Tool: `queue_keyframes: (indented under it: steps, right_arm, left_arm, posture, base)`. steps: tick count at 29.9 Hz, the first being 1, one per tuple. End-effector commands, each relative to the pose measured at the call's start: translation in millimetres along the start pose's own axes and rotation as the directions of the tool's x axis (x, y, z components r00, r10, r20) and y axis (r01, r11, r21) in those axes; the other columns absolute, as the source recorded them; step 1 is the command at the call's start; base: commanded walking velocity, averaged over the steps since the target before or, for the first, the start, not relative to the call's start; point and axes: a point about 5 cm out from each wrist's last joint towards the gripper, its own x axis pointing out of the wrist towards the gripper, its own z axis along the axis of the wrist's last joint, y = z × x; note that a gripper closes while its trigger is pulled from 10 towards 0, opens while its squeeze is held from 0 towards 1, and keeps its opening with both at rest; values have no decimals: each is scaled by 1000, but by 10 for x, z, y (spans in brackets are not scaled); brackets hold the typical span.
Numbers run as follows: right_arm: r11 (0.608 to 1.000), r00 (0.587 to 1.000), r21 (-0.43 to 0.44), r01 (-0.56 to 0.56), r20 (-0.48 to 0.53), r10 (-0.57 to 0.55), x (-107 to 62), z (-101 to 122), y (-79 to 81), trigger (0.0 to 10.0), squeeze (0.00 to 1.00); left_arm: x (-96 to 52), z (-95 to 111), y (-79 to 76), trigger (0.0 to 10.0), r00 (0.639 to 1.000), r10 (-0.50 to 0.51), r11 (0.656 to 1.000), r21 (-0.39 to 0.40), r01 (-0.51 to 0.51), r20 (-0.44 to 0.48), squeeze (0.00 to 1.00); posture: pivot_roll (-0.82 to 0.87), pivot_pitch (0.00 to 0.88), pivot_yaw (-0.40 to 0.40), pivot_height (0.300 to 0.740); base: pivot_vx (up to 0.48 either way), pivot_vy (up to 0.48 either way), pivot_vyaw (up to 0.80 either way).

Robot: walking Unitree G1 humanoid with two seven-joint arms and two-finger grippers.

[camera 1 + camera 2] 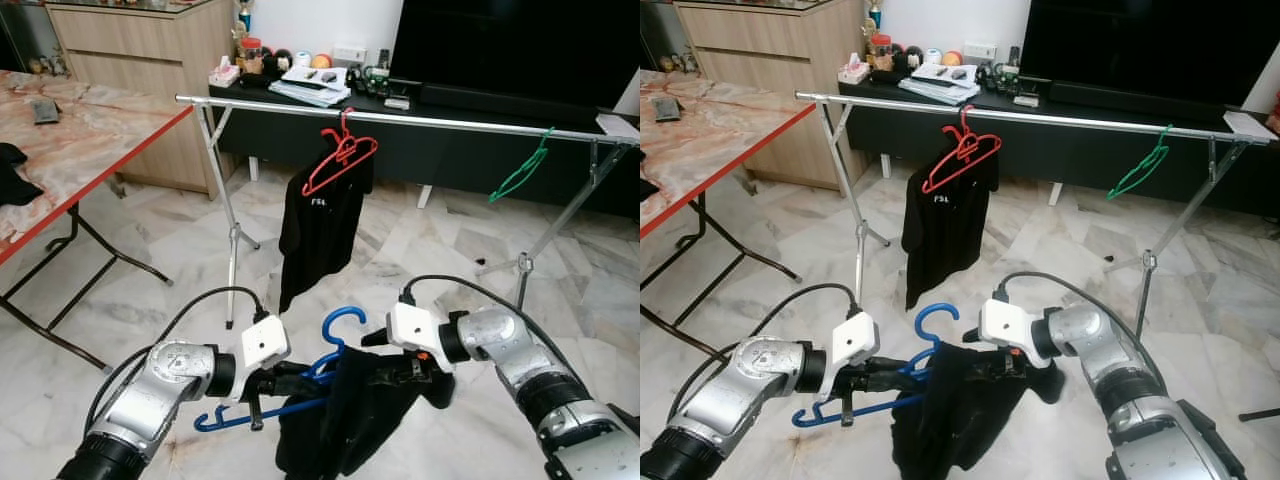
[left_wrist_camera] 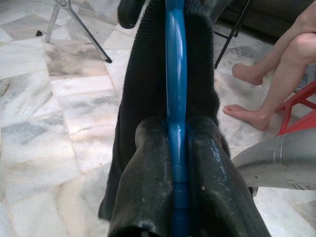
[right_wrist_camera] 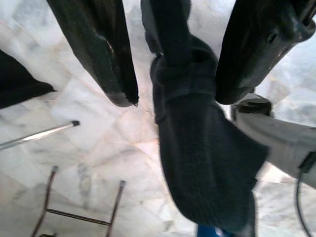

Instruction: Hang hanger

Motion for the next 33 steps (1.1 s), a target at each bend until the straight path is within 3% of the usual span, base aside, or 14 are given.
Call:
queue_keyframes:
  steps: [1, 6, 19, 21, 22, 23, 33]
  right_arm:
    - [1000, 1000, -17, -9, 2, 9, -53, 13, -13, 10000, 0]
    - [998, 998, 1, -63, -3, 63, -15, -34, 48, 10000, 0]
    - [997, 997, 13, -80, 5, 80, 105, -49, 100, 10000, 0]
    - [997, 997, 22, -74, 12, 74, 119, -44, 97, 8549, 0]
    - [997, 997, 22, -74, 12, 74, 119, -44, 97, 8549, 0]
    - [997, 997, 24, -72, 14, 72, 124, -43, 96, 0, 0]
    - [996, 997, 50, -76, 15, 75, 142, -73, 117, 0, 0]
  left_arm:
    - [18, 110, -6, 10000, 1000, -17, 999, 43, 16, 26, 0]
    - [23, 123, -2, 10000, 999, -18, 999, 45, 17, 27, 0]
    - [49, 191, -22, 10000, 999, -37, 997, 67, 35, 34, 0]
    - [57, 200, -23, 10000, 999, -40, 997, 72, 37, 34, 0]
    - [57, 200, -23, 10000, 999, -40, 997, 72, 37, 34, 0]
    - [59, 206, -22, 10000, 999, -41, 997, 74, 38, 34, 0]
    - [54, 238, -23, 10000, 999, -43, 996, 83, 40, 34, 0]
  posture:
    - [88, 34, -69, 740]
    - [90, 38, -69, 740]
    - [101, 48, -76, 740]
    - [102, 48, -77, 740]
    - [102, 48, -77, 740]
    - [103, 49, -78, 740]
    - [106, 55, -79, 740]
  base:
    - [0, 0, 0]
    - [0, 0, 0]
    - [0, 0, 0]
    - [0, 0, 0]
    - [0, 0, 0]
    - [0, 0, 0]
    - [0, 0, 0]
